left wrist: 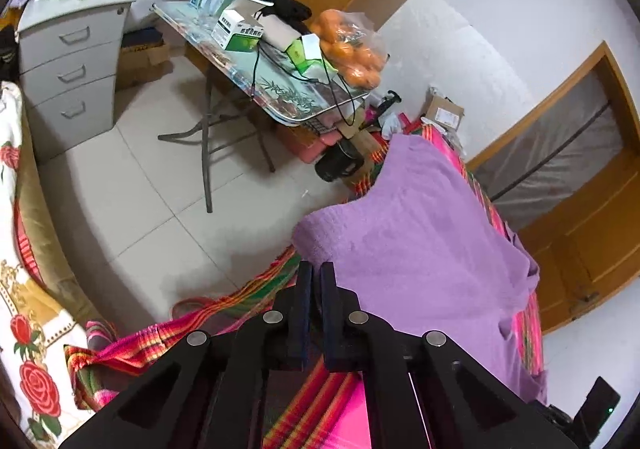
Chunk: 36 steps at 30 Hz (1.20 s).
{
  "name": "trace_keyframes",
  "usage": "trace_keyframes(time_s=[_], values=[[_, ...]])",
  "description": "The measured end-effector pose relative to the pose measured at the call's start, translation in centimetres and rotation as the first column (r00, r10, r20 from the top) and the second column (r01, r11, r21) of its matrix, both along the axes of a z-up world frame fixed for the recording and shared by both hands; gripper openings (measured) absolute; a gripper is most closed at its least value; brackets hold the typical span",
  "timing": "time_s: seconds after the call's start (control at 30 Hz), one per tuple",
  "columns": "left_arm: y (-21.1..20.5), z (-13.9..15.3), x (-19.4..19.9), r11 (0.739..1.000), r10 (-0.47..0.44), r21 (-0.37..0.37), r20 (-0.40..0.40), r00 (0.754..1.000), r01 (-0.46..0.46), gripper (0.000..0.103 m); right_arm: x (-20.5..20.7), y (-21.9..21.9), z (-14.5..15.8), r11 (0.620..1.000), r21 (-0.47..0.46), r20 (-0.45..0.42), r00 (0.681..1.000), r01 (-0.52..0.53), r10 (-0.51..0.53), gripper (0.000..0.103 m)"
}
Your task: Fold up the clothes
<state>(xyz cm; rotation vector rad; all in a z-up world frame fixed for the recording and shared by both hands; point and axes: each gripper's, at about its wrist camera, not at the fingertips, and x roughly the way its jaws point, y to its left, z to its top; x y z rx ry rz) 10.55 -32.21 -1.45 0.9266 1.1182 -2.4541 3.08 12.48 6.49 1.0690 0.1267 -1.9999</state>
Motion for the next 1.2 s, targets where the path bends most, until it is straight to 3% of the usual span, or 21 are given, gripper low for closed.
trace_keyframes(time_s=[0.33,0.47,0.63,0.73,0.83,0.9,0.93,1.0,1.1,1.2], values=[[-0.2,0.2,1.0,0.999,-0.036,0.003,0.022,0.999,0.035,0.004,-3.3,-7.1,4.5,0.996,0.044,-0.109,0.99,-0.083,0.088,0.021],[-0.9,0.3,1.5,0.999,0.019,0.036,0.023,1.0,-0.02,0.004,-5.3,-13.6,5.4,0.981,0.093,-0.156,0.97,-0.173,0.186,0.021],[-0.1,2.8,2.5,0.998,0.059,-0.006,-0.064,0.996,-0.06,0.004,-8.5,-20.5,3.7,0.961,0.082,-0.074,0.959,-0.266,0.272,0.021],[1.4,3.5,0.9,0.999,-0.025,-0.031,-0.08,0.996,0.023,0.007,-10.4,-24.9,1.5,0.947,0.095,-0.014,0.95,-0.308,0.311,0.021],[2.6,2.6,-1.4,0.995,-0.082,-0.056,-0.034,0.996,0.08,0.007,-12.9,-28.1,-1.0,0.942,0.1,0.066,0.947,-0.32,0.315,0.021],[2.8,1.7,-2.5,0.994,-0.09,-0.058,0.007,0.996,0.09,0.007,-15.1,-29.6,-2.5,0.944,0.127,0.088,0.951,-0.306,0.296,0.021],[2.9,1.1,-2.9,0.994,-0.091,-0.06,0.033,0.995,0.092,0.006,-16.4,-29.9,-2.8,0.952,0.104,0.101,0.955,-0.288,0.278,0.011],[2.8,0.5,-3.2,0.993,-0.098,-0.059,0.035,0.995,0.1,0.007,-19.2,-29.6,-3.0,0.975,0.075,0.138,0.971,-0.208,0.197,0.009],[2.6,0.2,-3.3,0.992,-0.111,-0.057,0.02,0.994,0.112,0.007,-22.6,-28.6,-2.4,0.995,0.058,0.11,0.991,-0.087,0.081,0.013],[2.4,0.2,-3.2,0.992,-0.112,-0.054,0.01,0.994,0.113,0.007,-24.6,-28.1,-1.5,0.998,0.053,0.068,0.997,-0.042,0.038,0.019]])
